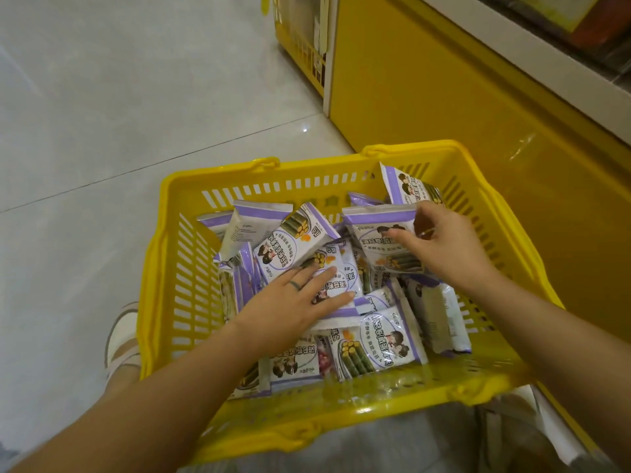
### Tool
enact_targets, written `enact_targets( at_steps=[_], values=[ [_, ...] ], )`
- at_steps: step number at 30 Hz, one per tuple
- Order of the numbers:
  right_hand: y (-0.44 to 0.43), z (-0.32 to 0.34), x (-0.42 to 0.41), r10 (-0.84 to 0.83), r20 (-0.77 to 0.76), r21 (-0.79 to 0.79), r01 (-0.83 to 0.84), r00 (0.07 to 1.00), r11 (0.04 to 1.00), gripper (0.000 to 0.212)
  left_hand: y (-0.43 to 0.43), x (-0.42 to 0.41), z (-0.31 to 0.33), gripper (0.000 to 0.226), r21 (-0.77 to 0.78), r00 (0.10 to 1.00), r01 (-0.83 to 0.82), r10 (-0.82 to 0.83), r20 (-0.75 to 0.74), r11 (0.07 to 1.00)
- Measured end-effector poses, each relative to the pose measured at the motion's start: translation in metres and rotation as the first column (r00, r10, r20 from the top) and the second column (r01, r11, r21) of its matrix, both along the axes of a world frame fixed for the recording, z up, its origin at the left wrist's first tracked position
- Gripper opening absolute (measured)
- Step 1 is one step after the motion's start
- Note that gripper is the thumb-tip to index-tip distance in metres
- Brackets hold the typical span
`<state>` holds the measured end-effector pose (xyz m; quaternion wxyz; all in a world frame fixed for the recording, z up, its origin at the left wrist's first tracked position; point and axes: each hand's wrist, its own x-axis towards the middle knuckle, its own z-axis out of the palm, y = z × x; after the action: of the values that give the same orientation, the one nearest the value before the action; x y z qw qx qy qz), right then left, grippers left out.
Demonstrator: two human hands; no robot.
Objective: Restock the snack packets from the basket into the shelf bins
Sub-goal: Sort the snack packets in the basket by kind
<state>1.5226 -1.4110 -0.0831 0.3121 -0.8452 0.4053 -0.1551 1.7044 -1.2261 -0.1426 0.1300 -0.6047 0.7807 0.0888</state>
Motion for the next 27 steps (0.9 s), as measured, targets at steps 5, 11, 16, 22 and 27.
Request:
enact_targets(
  at_steps=[5, 11, 16, 22, 27],
  values=[
    [-0.001, 0.002, 0.001, -0.044, 0.075, -0.021, 0.046, 0.996, 0.999, 0.019, -0.008, 0.004, 0.03, 0.09, -0.314, 0.982, -0.089, 0.03, -0.188, 0.945],
    [0.001, 0.004, 0.002, -0.052, 0.1, 0.012, 0.051, 0.994, 0.999, 0.014, -0.012, 0.002, 0.027, 0.11, -0.41, 0.982, -0.17, 0.118, -0.147, 0.896],
    [0.0, 0.007, 0.001, -0.063, 0.077, -0.013, 0.064, 0.995, 0.998, 0.022, -0.015, 0.005, 0.035, 0.098, -0.349, 0.938, -0.285, 0.185, -0.294, 0.893],
    [-0.004, 0.032, 0.012, -0.099, 0.273, 0.012, 0.1, 0.957, 0.995, 0.021, -0.018, 0.041, 0.083, 0.077, -0.027, 0.537, -0.61, 0.388, -0.749, 0.792],
    [-0.003, 0.039, 0.03, -0.116, 0.376, 0.05, 0.105, 0.919, 0.993, 0.024, -0.005, 0.075, 0.138, 0.071, 0.067, 0.239, -0.707, 0.328, -0.914, 0.704]
  ],
)
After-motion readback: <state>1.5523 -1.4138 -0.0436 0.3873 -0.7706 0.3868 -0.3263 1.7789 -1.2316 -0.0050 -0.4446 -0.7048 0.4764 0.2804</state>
